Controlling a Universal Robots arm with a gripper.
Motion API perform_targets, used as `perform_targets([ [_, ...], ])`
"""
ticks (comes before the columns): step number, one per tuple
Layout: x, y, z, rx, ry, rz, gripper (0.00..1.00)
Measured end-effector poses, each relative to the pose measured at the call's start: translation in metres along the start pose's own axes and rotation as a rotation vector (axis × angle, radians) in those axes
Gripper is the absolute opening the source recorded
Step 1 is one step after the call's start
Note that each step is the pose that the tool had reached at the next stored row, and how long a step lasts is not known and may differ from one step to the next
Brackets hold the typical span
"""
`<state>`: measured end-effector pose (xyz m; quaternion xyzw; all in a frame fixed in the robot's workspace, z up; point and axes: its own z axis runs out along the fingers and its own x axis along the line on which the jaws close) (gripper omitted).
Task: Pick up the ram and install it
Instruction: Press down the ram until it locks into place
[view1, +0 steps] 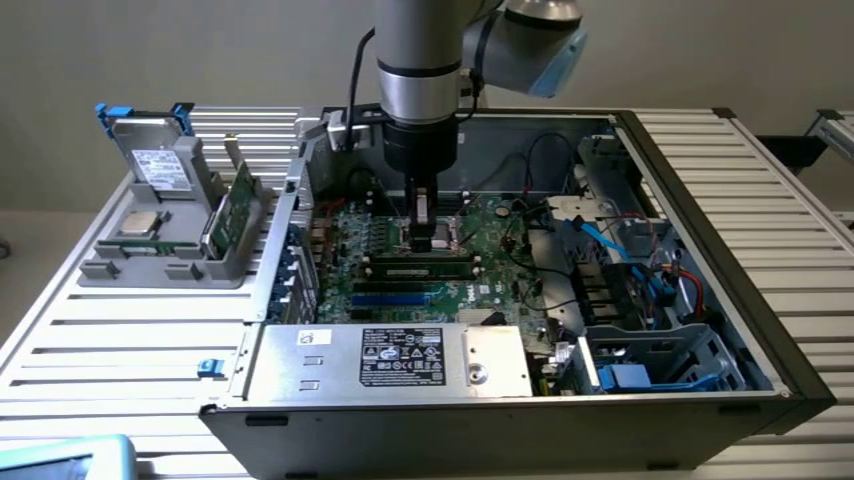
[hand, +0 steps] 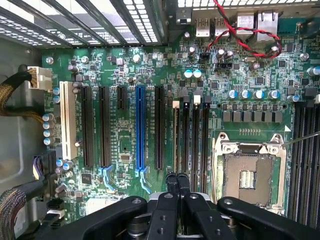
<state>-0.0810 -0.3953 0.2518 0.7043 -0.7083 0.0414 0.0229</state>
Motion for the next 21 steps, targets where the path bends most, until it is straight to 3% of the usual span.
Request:
perform_targets([
  [9,-0.0001,-0.0001,0.0,-0.0012,0.0003,0.013,0.11],
  [21,0.0,-0.0001,0.0,-0.0182,0.0053,0.199,0.11],
])
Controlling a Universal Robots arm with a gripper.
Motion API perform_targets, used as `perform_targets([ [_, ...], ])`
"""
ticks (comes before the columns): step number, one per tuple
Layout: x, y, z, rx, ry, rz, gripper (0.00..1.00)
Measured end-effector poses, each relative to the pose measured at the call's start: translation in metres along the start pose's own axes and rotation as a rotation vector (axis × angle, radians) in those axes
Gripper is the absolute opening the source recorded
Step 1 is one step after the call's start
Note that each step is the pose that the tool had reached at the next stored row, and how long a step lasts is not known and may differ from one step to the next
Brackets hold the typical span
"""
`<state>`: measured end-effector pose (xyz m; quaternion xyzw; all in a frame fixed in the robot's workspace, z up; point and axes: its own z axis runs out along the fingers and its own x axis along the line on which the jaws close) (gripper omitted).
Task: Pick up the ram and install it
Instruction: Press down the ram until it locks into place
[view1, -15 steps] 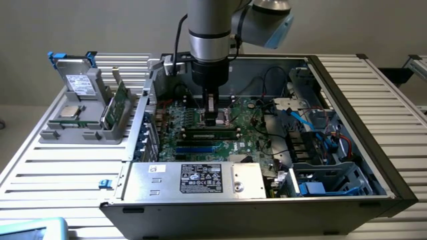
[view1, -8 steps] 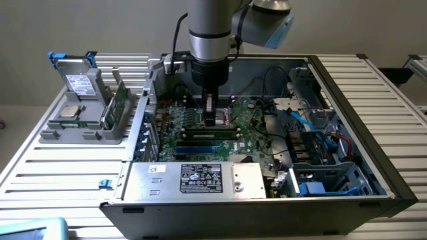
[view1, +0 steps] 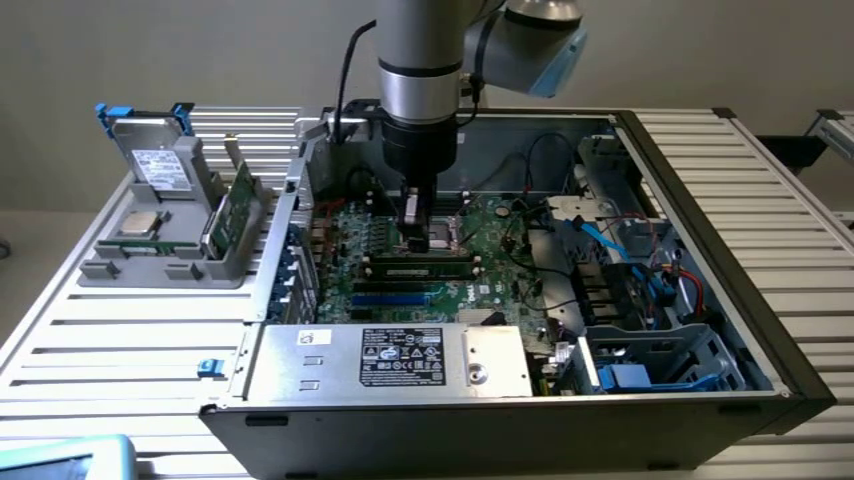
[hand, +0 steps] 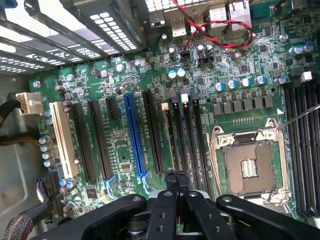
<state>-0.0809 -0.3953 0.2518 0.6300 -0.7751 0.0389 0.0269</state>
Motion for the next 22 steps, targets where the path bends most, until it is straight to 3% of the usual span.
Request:
perform_targets([
  [8,0.0,0.0,0.0005,-0.0099,0.0029,0.116,0.11],
  [16,-0.0001,0.0,0.0008,-0.0153,0.0045,0.223,0.11],
  [22,-0.0001,0.0,0.001,-0.0088,0.002,0.291,0.11],
])
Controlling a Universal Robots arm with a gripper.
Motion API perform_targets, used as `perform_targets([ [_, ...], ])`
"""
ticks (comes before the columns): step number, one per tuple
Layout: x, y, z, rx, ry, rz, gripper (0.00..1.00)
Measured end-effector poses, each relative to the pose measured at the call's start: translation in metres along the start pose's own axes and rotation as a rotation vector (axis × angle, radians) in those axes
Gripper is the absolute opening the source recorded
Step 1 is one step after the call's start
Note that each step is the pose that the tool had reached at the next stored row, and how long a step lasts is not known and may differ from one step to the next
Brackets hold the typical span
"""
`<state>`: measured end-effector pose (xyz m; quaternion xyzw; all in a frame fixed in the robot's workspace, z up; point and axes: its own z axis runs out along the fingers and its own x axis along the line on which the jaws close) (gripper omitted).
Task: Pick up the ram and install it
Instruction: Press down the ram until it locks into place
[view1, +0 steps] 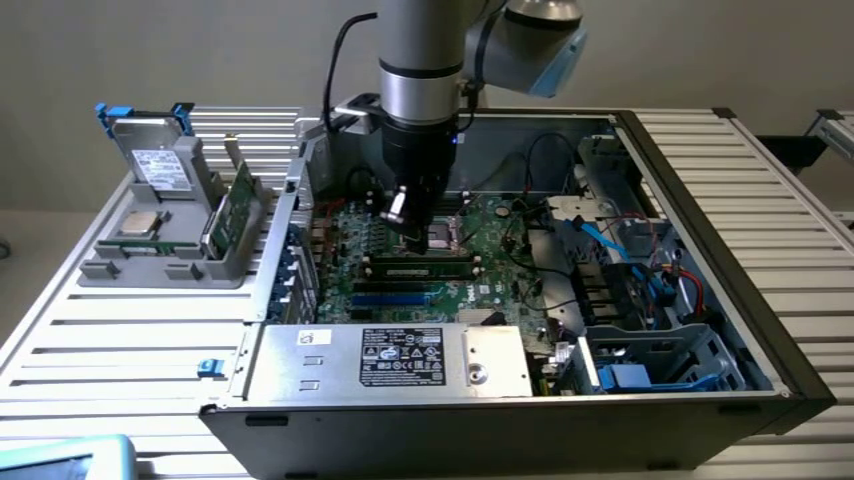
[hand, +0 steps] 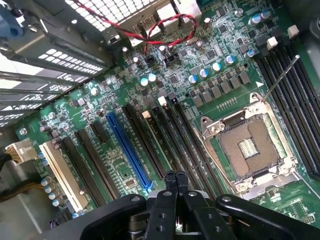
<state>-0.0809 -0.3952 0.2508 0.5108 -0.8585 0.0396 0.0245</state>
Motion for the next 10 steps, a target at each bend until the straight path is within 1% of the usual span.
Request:
perform_targets([
  [8,0.0,0.0001,0.0002,0.0083,-0.0045,0.087,0.11],
  [10,0.0,0.0001,0.0002,0.0118,-0.0064,0.109,0.11],
])
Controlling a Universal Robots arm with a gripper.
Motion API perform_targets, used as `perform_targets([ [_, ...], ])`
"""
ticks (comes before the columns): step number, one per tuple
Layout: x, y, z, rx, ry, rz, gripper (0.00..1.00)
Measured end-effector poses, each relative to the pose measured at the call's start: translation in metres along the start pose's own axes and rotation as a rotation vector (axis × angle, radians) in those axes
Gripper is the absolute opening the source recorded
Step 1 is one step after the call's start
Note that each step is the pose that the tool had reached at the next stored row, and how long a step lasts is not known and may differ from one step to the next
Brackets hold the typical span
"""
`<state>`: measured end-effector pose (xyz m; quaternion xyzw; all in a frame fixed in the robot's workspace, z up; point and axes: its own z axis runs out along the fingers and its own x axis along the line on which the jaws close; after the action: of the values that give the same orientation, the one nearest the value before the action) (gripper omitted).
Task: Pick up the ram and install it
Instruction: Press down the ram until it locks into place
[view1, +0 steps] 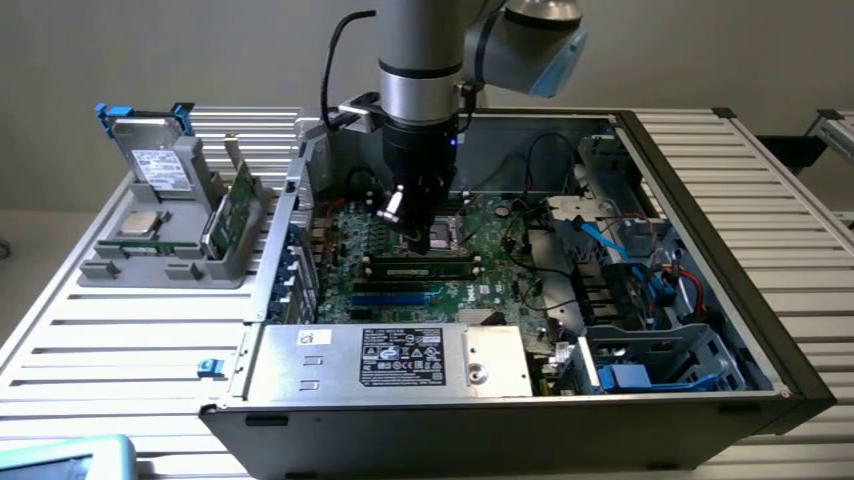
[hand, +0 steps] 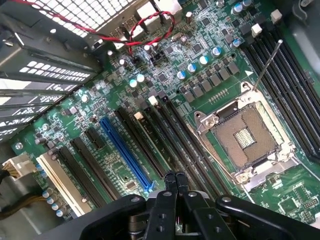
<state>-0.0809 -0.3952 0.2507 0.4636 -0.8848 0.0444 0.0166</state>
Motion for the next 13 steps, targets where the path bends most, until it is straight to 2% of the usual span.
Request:
perform_targets([
  [6,0.0,0.0,0.0001,0.0179,-0.0096,0.054,0.11],
  [8,0.0,-0.0001,0.0001,0.0192,-0.0092,0.075,0.11],
  [13,0.0,0.0,0.0001,0.0169,-0.0055,0.138,0.11],
])
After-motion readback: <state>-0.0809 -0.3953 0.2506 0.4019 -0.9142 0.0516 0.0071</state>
